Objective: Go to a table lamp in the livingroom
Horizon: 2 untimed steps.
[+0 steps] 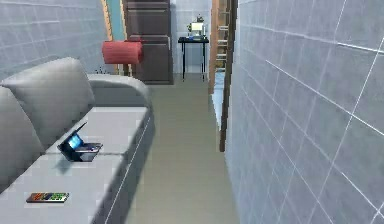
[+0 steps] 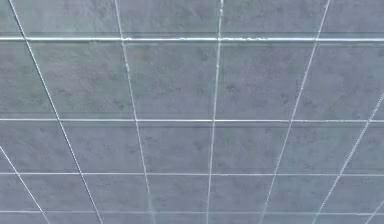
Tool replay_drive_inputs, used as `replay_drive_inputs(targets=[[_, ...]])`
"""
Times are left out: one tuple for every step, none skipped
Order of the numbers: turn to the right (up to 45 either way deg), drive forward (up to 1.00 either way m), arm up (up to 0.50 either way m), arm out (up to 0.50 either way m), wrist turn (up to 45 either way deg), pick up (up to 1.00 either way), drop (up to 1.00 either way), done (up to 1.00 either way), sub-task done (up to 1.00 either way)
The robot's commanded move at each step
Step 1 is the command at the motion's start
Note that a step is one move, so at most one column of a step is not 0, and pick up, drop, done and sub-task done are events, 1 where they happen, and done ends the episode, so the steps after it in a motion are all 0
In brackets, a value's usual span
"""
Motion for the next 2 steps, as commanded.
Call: replay_drive_inputs(targets=[[0.0, 1.0, 0.0, 0.0, 0.0, 0.0, 0.0, 0.0, 0.0], [-3.0, 0.0, 0.0, 0.0, 0.0, 0.0, 0.0, 0.0, 0.0]])
